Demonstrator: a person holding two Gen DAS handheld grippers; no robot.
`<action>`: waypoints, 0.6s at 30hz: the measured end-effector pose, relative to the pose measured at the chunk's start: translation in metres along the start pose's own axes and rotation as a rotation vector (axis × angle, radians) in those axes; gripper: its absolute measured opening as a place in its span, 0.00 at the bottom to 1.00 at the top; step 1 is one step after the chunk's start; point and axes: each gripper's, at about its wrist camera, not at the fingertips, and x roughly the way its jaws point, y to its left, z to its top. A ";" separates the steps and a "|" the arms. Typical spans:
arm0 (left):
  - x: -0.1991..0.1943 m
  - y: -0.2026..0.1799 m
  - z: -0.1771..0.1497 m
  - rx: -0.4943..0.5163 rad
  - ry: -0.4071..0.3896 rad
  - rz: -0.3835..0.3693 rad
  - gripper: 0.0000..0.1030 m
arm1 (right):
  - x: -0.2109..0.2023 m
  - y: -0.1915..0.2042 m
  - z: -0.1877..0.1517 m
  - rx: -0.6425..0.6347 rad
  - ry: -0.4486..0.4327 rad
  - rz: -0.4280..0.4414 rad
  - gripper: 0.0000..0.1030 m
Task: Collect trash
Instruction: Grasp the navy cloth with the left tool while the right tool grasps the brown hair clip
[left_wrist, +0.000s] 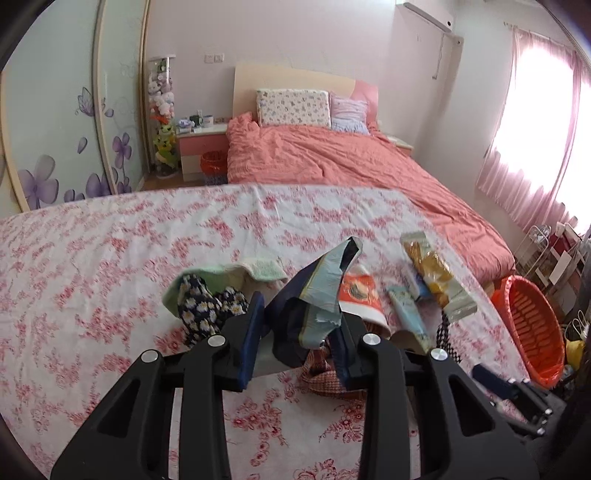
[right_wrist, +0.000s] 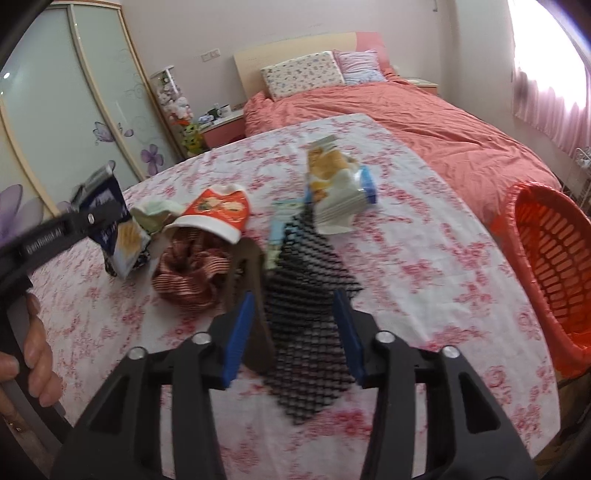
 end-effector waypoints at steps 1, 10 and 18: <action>-0.002 0.002 0.003 -0.005 -0.005 0.000 0.33 | 0.001 0.004 0.000 -0.003 -0.002 0.014 0.35; -0.015 0.028 0.011 -0.053 -0.026 0.008 0.33 | 0.025 0.032 0.001 -0.081 0.014 -0.008 0.35; -0.019 0.046 0.010 -0.078 -0.028 0.024 0.33 | 0.041 0.060 -0.002 -0.227 0.010 -0.124 0.34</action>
